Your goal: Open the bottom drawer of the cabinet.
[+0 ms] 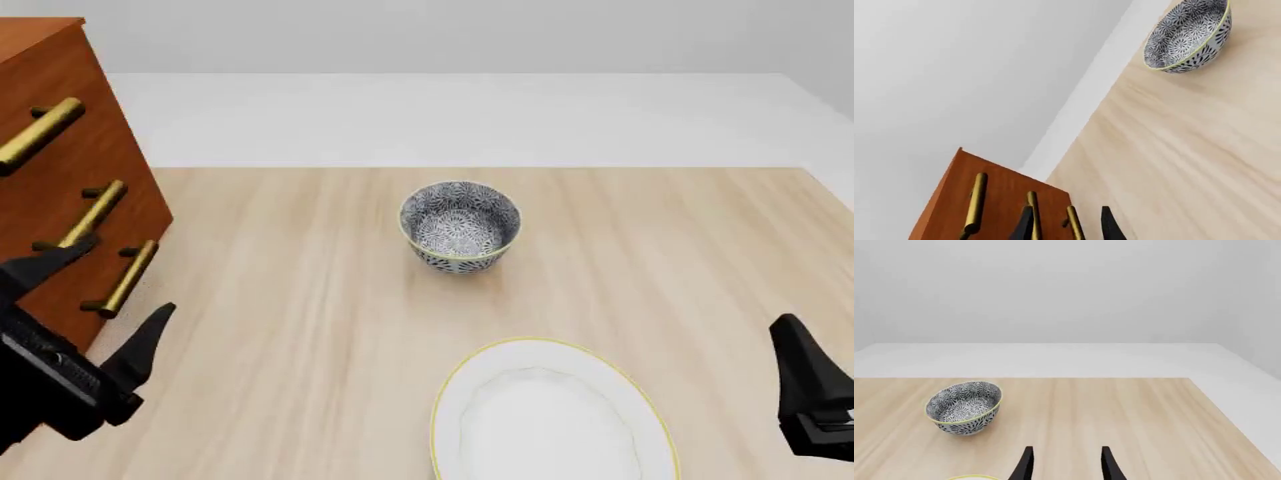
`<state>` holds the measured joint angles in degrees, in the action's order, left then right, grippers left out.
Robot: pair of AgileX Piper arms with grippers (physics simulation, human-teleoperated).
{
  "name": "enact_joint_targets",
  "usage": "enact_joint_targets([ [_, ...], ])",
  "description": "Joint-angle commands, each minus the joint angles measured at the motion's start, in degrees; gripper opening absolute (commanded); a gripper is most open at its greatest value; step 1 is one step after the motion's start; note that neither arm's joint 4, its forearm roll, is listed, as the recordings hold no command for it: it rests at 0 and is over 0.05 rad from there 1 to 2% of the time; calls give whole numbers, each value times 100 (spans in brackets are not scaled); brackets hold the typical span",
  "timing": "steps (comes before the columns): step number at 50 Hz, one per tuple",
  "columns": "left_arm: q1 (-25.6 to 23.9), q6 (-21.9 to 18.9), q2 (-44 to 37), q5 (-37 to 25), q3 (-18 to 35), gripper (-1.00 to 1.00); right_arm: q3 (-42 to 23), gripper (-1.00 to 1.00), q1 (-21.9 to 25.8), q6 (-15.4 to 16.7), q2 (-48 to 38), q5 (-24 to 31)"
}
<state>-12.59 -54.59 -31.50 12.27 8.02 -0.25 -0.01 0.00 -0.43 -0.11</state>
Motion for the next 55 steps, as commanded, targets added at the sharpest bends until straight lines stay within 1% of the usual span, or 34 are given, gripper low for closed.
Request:
enact_joint_targets([
  [1,69,-486,-235,400,-389,100,0,100,0,-1,0,0],
  [4,108,-414,-323,528,-494,100,0,100,0,-1,1,0],
  [9,228,-523,-557,868,-705,100,0,100,1,0,0,0],
  [16,293,-585,-758,1069,-791,100,0,100,0,2,0,0],
  [19,308,-690,-897,1173,-802,100,0,100,-1,0,1,0],
  [20,317,-623,-921,1171,-801,100,0,100,0,0,1,0],
  [21,326,-671,-972,1190,-798,100,0,100,0,-1,1,0],
  [33,436,-677,-1314,1378,-801,100,0,100,0,2,1,0],
  [38,522,-781,-1415,1417,-802,100,0,100,0,0,1,0],
  [41,555,-851,-1596,1575,-802,100,0,100,1,0,1,0],
  [47,575,-873,-2073,1972,-802,100,0,100,2,0,0,0],
  [51,562,-886,-2167,2053,-802,100,0,100,-1,-1,2,0],
  [55,566,-890,-2474,2321,-802,100,0,100,0,0,0,0],
])
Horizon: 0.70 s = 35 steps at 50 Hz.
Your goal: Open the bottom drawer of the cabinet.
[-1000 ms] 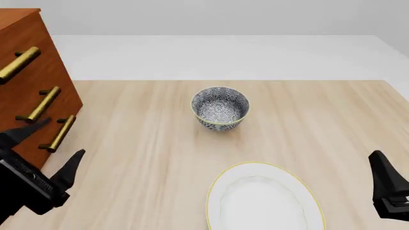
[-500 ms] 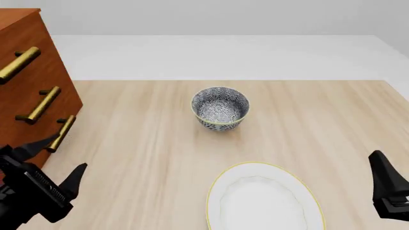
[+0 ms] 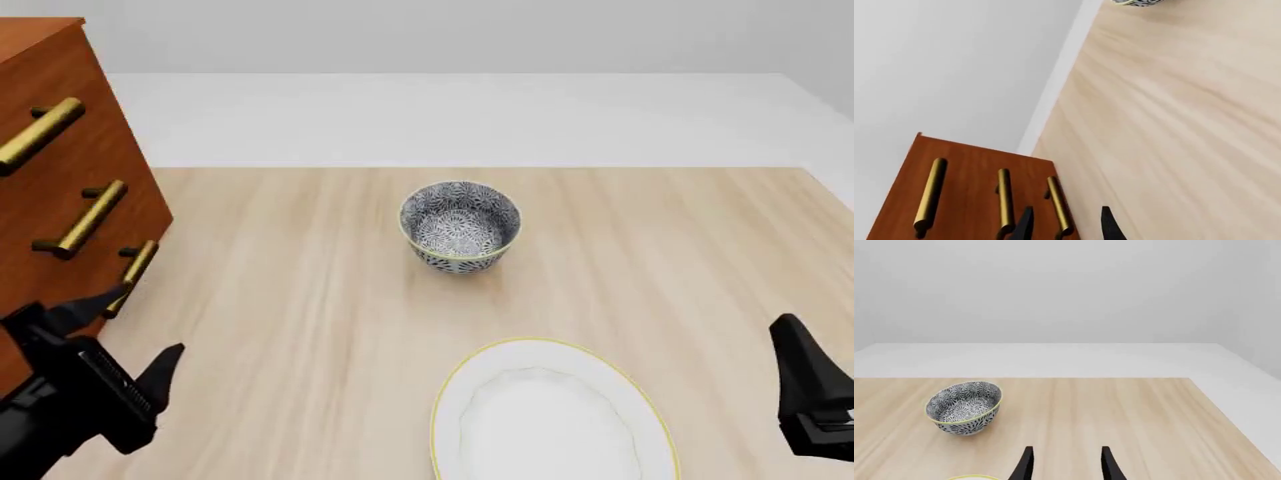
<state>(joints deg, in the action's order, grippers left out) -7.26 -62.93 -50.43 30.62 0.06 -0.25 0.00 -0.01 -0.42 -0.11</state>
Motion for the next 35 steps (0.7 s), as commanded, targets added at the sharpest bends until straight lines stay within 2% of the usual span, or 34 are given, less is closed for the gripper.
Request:
enact_joint_targets([
  [1,36,-79,-684,562,-6,100,0,100,0,1,-1,0],
  [9,96,-124,-1218,1026,-6,100,0,100,0,-2,-2,0],
  [22,224,-160,-1534,1260,-6,100,0,100,0,0,0,0],
  [29,298,-299,-1938,1668,-6,100,0,100,-1,-1,-1,0],
  [35,323,-295,-2045,1779,-6,100,0,100,0,0,1,0],
])
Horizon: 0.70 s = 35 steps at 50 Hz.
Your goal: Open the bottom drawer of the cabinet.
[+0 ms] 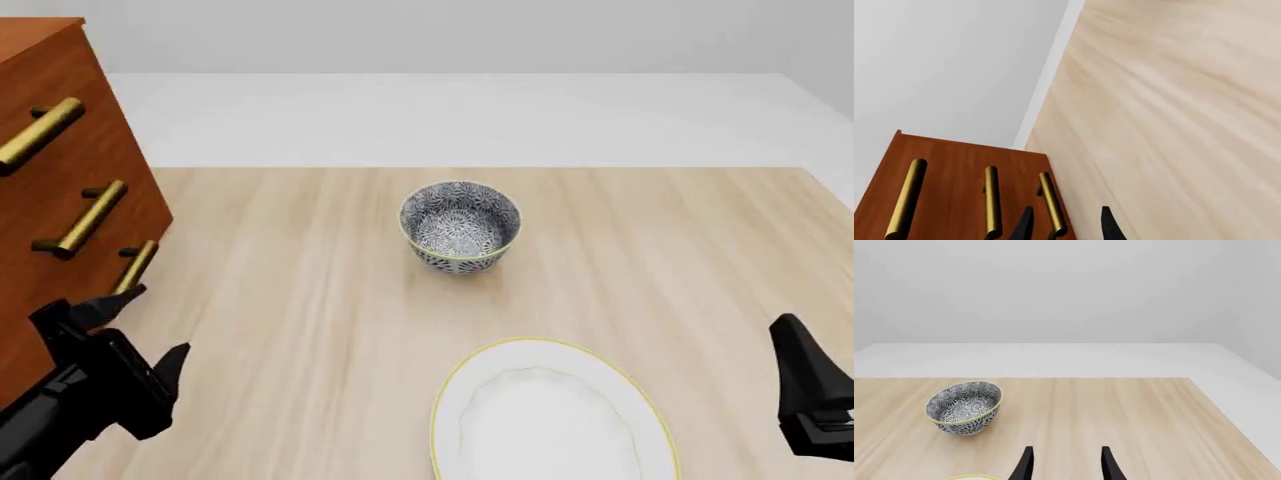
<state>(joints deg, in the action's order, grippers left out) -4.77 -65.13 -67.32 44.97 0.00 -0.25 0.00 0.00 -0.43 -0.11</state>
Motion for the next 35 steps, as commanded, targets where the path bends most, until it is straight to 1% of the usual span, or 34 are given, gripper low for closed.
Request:
enact_joint_targets([
  [1,80,-98,-444,423,0,100,0,100,-1,-1,1,0],
  [15,223,-116,-1139,1026,0,100,0,100,0,0,1,0],
  [17,309,-80,-1217,1104,0,100,0,100,0,1,1,0],
  [19,394,-134,-1484,1296,0,100,0,100,0,0,-1,0],
  [21,434,-91,-1452,1293,0,100,0,100,0,0,0,0],
  [22,513,-120,-1593,1387,0,100,0,100,0,0,1,0],
  [23,457,-109,-1574,1397,0,100,0,100,1,1,-3,0],
  [35,574,-80,-2007,1745,0,100,0,100,-1,-1,-1,0],
])
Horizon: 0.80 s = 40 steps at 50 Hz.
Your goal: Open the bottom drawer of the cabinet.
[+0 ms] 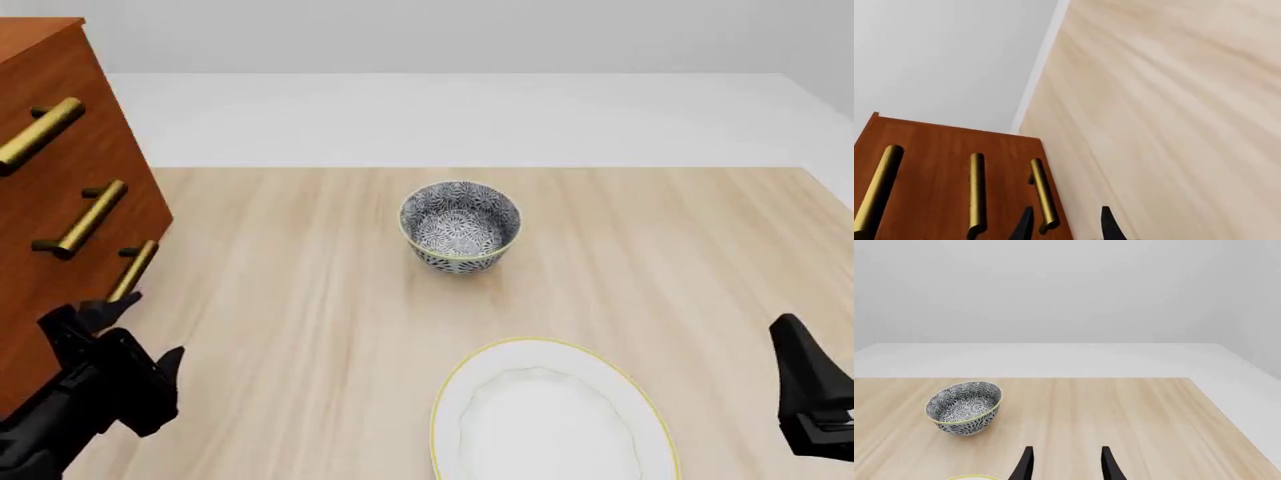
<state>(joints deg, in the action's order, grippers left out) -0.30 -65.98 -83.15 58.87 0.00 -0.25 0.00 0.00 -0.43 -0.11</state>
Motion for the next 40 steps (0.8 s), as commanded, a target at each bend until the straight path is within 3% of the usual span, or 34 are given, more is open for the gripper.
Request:
enact_joint_targets([
  [1,123,9,-421,355,0,100,0,100,-1,0,0,0],
  [9,176,-53,-642,568,0,100,0,100,-1,-1,1,0],
  [13,213,-197,-1059,973,0,100,0,100,0,-1,-1,0],
  [40,507,-269,-1140,1092,0,100,0,100,0,0,0,0],
])
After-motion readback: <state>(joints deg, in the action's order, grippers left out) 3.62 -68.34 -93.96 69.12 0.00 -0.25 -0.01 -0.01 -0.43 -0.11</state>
